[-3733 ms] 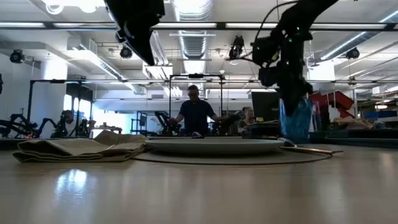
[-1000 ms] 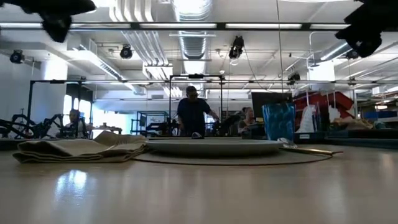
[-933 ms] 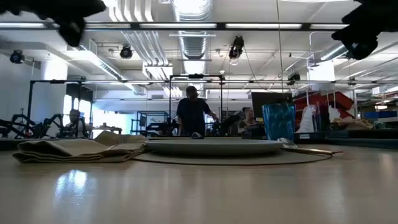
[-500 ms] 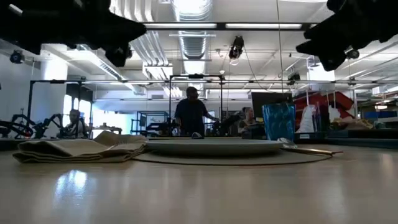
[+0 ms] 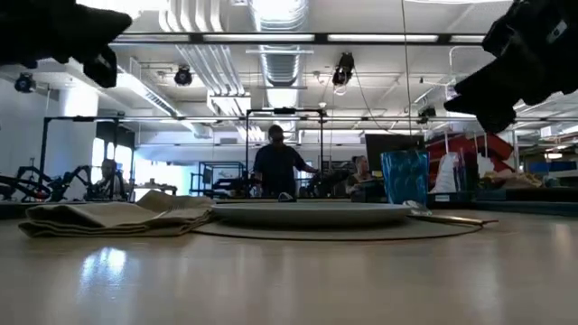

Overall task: Set table place
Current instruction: Return to Home Position

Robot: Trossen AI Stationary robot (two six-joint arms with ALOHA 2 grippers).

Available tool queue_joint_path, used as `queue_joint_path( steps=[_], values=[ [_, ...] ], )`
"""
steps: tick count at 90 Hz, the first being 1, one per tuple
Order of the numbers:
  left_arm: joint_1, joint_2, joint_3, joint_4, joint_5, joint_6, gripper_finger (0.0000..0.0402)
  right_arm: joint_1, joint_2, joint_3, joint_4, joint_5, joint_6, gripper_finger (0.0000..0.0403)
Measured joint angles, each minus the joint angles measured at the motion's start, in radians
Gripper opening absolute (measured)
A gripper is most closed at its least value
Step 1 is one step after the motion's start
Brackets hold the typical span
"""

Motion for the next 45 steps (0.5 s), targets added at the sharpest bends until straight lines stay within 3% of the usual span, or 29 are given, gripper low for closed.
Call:
queue_joint_path(
  steps=[20,33,45],
  values=[
    [-0.004,-0.051,-0.050,-0.058,0.001,-0.013,0.0000,0.000,0.001,-0.045,0.066,0.009,0.005,0.0156],
    [-0.003,-0.041,-0.051,-0.075,0.165,-0.016,0.0000,0.000,-0.006,-0.068,0.074,0.049,-0.008,0.0158],
    [0.001,-0.047,-0.051,-0.154,0.147,-0.025,0.0000,-0.010,-0.054,-0.125,0.129,0.086,-0.053,0.0154]
  ],
)
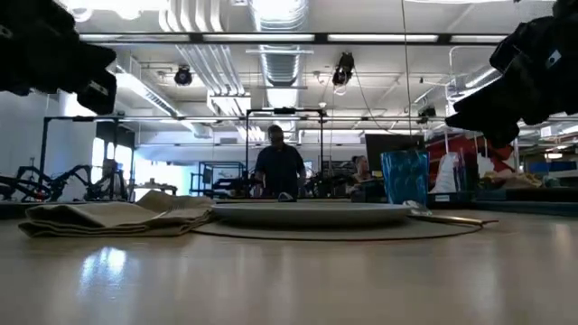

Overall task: Set table place
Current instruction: Return to Home Position

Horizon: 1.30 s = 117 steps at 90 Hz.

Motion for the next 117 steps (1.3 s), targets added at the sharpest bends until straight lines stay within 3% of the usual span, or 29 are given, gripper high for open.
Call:
queue_joint_path(
  steps=[8,21,40,53,72,96,109,117],
  values=[
    [0.011,-0.002,0.000,0.008,-0.008,0.024,0.0000,-0.031,-0.011,0.000,0.000,-0.043,-0.018,0.0151],
    [0.037,-0.008,0.000,0.013,-0.007,0.071,0.0000,-0.172,0.023,0.000,0.031,-0.217,-0.062,0.0146],
    [0.074,-0.028,0.000,0.017,0.104,0.096,0.0000,-0.504,0.079,0.000,0.147,-0.596,-0.089,0.0148],
    [0.074,-0.051,0.029,-0.081,0.090,0.098,0.0000,-0.601,0.048,0.000,0.133,-0.775,-0.030,0.0155],
    [0.065,-0.051,0.108,-0.121,0.104,0.121,0.0000,-0.559,-0.077,0.016,0.043,-0.782,-0.018,0.0164],
    [0.055,-0.051,0.173,-0.169,0.123,0.123,0.0000,-0.502,-0.333,0.073,-0.339,-0.650,-0.073,0.0165],
    [0.055,-0.051,0.173,-0.166,0.087,0.107,0.0000,-0.494,-0.496,0.077,-0.448,-0.622,-0.069,0.0165],
    [0.055,-0.051,0.173,-0.174,0.070,0.081,0.0000,-0.493,-0.496,0.079,-0.477,-0.596,-0.072,0.0165]
  ],
)
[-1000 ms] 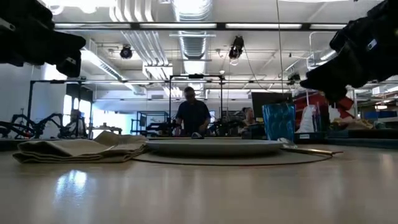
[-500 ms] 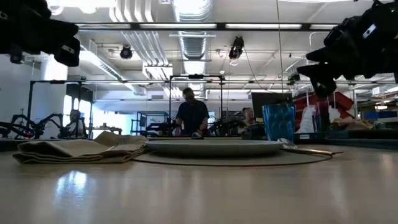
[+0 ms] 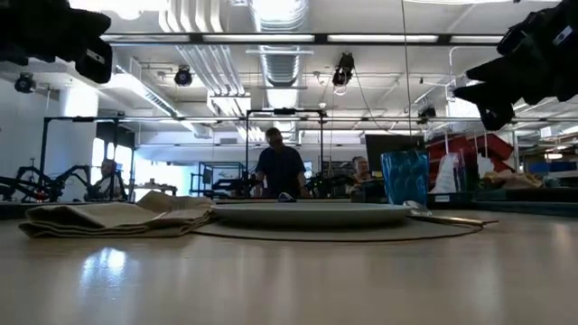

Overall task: Set table place
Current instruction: Return to Home Position

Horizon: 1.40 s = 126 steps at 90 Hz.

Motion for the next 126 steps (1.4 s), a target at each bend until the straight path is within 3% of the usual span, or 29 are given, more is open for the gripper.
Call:
queue_joint_path(
  steps=[22,47,92,126],
  values=[
    [0.000,0.000,-0.035,-0.025,-0.053,-0.039,0.0000,0.002,-0.001,-0.030,0.058,0.045,-0.010,0.0165],
    [0.002,0.000,-0.173,0.162,-0.058,-0.055,0.0000,0.001,0.020,-0.067,0.152,0.131,-0.073,0.0150],
    [0.047,0.001,-0.173,0.165,-0.082,-0.005,0.0000,0.051,0.178,-0.080,0.189,0.184,-0.072,0.0160],
    [0.054,0.013,-0.173,0.155,-0.019,-0.018,0.0000,0.051,0.184,-0.080,0.274,0.189,-0.108,0.0159]
  ],
)
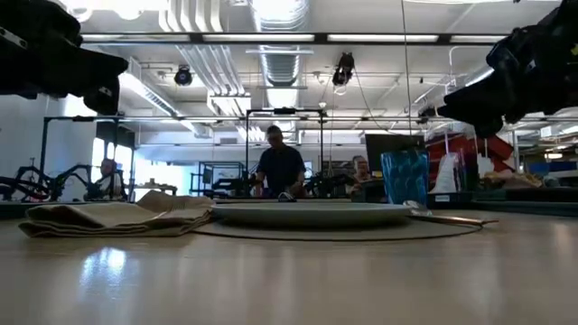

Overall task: Set table place
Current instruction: Return to Home Position

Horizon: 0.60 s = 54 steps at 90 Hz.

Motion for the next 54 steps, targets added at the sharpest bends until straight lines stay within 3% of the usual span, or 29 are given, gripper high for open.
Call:
queue_joint_path(
  steps=[40,54],
  values=[
    [0.000,-0.012,-0.001,0.055,-0.009,0.093,0.0000,0.002,0.007,0.000,0.105,0.011,-0.076,0.0172],
    [0.000,-0.012,-0.001,0.052,-0.098,0.076,0.0000,0.014,0.008,0.000,0.105,-0.048,-0.080,0.0175]
  ],
)
